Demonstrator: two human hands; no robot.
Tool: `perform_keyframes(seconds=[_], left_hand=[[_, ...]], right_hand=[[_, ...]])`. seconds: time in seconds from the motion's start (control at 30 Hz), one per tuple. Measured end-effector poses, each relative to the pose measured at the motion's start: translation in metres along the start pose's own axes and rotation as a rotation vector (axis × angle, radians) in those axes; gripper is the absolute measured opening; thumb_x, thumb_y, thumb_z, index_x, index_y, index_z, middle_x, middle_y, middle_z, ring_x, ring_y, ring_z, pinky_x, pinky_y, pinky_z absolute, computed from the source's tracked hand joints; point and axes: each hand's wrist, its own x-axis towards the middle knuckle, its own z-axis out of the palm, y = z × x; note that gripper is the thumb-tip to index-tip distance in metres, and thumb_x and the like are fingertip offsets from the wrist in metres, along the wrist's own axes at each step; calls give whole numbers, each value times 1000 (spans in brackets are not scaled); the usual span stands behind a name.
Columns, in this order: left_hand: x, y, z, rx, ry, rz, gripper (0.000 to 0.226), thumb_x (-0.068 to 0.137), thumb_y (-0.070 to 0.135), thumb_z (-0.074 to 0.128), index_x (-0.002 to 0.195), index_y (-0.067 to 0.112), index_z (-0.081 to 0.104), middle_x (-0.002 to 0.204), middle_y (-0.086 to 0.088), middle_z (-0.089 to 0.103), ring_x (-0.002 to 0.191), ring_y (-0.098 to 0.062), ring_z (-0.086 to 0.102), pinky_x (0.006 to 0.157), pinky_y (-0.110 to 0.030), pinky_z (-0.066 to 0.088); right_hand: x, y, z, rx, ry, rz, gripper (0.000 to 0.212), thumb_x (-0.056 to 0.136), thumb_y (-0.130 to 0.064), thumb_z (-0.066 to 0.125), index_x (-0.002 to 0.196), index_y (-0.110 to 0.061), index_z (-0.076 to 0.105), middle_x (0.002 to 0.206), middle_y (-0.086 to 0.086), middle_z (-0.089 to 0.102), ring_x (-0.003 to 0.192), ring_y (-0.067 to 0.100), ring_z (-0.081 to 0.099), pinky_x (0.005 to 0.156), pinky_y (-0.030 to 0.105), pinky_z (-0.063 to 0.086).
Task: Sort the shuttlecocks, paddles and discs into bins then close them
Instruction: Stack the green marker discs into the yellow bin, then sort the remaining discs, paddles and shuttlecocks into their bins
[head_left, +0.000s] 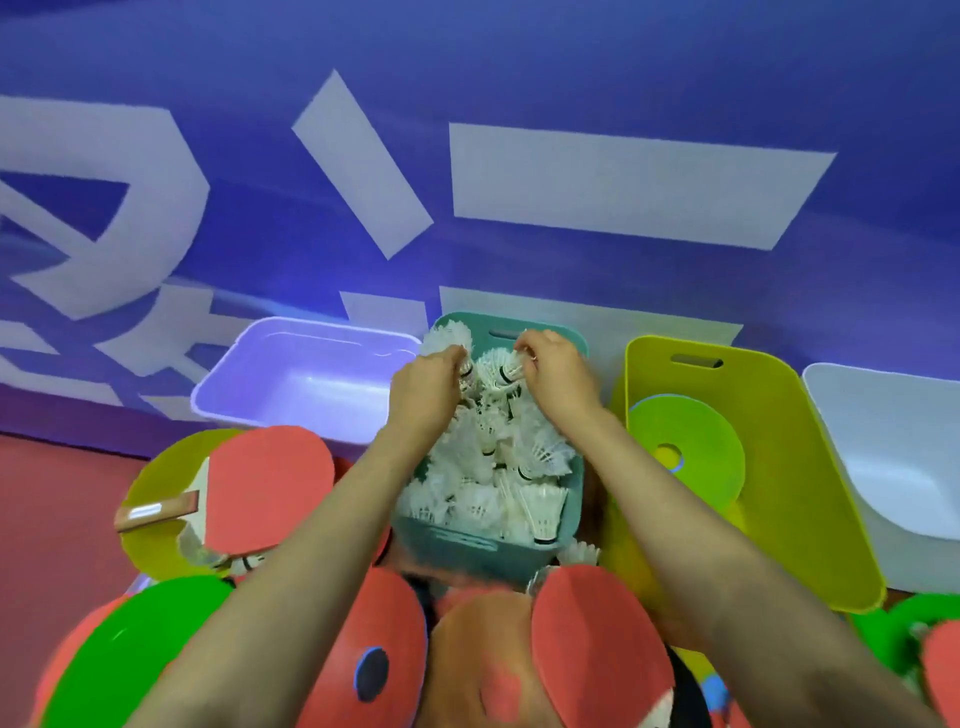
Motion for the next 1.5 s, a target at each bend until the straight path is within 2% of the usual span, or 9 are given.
perform_keyframes(seconds=[0.23, 0.33, 0.5, 0.6, 0.73, 0.93, 1.17, 1.27, 1.5], left_hand=[[54, -17, 44, 42, -186, 98, 32, 86, -4, 45, 112, 8, 59, 105, -14, 65, 94, -33, 61, 67, -33, 40], [65, -20, 51, -15, -242, 127, 32, 87, -5, 46, 115, 5, 60, 111, -17, 64, 100, -34, 61, 78, -37, 46], [75, -32, 50, -63, -407, 125, 28, 93, 21, 40, 100, 2, 59, 104, -21, 62, 96, -36, 57, 75, -35, 43], [70, -36, 45, 122, -420, 181, 14, 88, 9, 51, 96, 3, 61, 102, -15, 63, 93, -33, 59, 70, -35, 44], [71, -27, 41, 205, -282, 193, 29, 83, -10, 43, 102, 2, 62, 100, -17, 64, 94, -35, 62, 73, -37, 47], [69, -27, 58, 138, -565, 222, 25, 92, -3, 39, 102, -1, 62, 108, -18, 63, 95, -32, 61, 79, -35, 48], [10, 6, 28, -34, -180, 269, 34, 90, 9, 52, 123, 3, 55, 129, -15, 51, 114, -34, 49, 88, -44, 47], [-55, 33, 14, -217, -29, 359, 28, 86, 10, 57, 114, 5, 61, 119, -12, 58, 109, -34, 53, 86, -41, 47], [-191, 76, 30, -386, -34, 458, 22, 86, 20, 46, 99, 14, 63, 98, -2, 60, 91, -24, 57, 78, -38, 48]], right_hand=[[44, -3, 41, -213, -68, 57, 25, 88, 1, 47, 110, -9, 53, 107, 10, 63, 98, 30, 59, 75, 36, 46], [52, 1, 56, -252, -115, 48, 20, 86, 3, 47, 101, -9, 53, 98, 10, 64, 88, 30, 61, 70, 37, 49], [57, 4, 67, -281, -242, 70, 18, 80, 6, 47, 86, -10, 52, 84, 12, 63, 70, 26, 53, 58, 30, 36], [59, 9, 67, -241, -268, 72, 14, 82, 3, 50, 88, -9, 56, 90, 14, 64, 81, 30, 59, 66, 35, 44], [56, 12, 61, -254, -324, 78, 29, 89, -4, 54, 117, -10, 59, 118, 12, 59, 108, 29, 56, 89, 37, 46], [31, 11, 38, -187, -286, 97, 37, 86, -8, 56, 123, -14, 56, 128, 8, 54, 117, 26, 50, 96, 37, 44], [-57, 10, -26, -35, -85, 35, 33, 88, -20, 61, 120, -13, 58, 122, 7, 58, 117, 25, 50, 97, 34, 40], [-113, 14, -50, 20, -32, -8, 30, 87, -17, 63, 116, -10, 61, 116, 8, 61, 111, 25, 54, 94, 29, 36], [-228, 43, -75, 124, -54, -33, 30, 86, -24, 56, 113, -11, 63, 110, 4, 64, 104, 20, 58, 91, 24, 39]])
